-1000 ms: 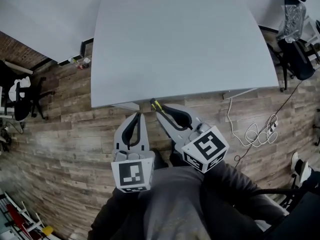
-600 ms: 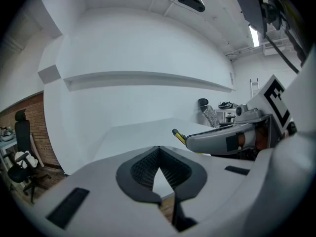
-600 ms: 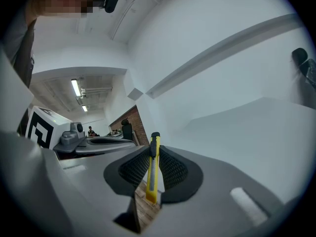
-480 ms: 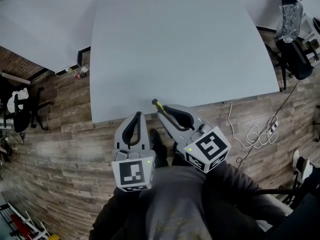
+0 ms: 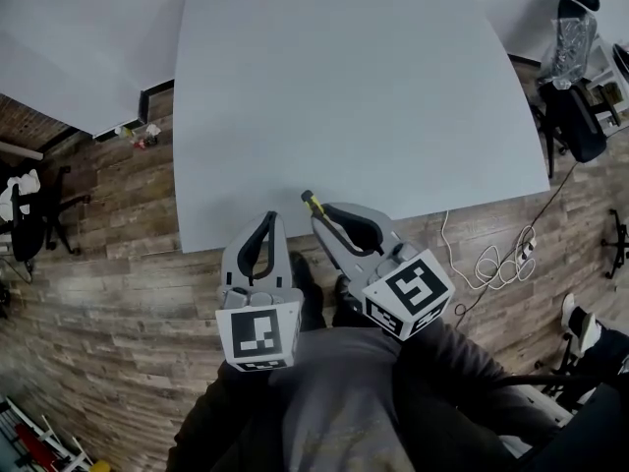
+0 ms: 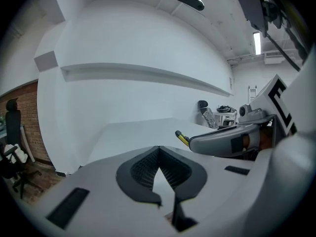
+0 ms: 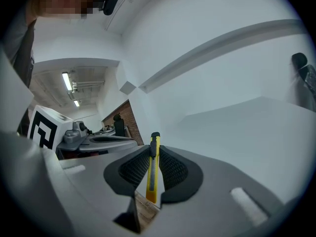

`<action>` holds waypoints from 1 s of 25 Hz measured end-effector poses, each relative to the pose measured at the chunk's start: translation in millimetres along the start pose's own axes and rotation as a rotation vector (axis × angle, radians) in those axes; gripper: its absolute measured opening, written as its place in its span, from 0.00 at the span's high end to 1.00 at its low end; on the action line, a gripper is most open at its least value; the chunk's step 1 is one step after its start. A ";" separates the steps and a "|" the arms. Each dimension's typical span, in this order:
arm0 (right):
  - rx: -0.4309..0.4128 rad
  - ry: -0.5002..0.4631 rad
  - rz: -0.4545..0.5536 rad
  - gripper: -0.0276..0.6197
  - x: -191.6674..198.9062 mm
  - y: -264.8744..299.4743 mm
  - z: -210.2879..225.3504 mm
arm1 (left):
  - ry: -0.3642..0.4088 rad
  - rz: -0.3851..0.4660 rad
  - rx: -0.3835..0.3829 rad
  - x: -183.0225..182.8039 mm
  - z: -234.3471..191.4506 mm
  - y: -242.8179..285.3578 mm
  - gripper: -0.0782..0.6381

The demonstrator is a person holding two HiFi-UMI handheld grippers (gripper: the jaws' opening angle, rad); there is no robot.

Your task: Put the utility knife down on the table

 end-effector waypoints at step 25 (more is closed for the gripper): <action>0.040 -0.032 -0.015 0.86 -51.9 91.0 10.0 | -0.014 0.024 0.035 -25.1 -90.0 44.5 0.89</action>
Point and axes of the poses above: the fingertips, and each gripper's own axes: y forward along the fingers, z to its right, x out of its underside, the point moved 4 cm from there along -y, backward along the fingers, and after that the axes turned 9 degrees about -z, right-handed, at the moved point
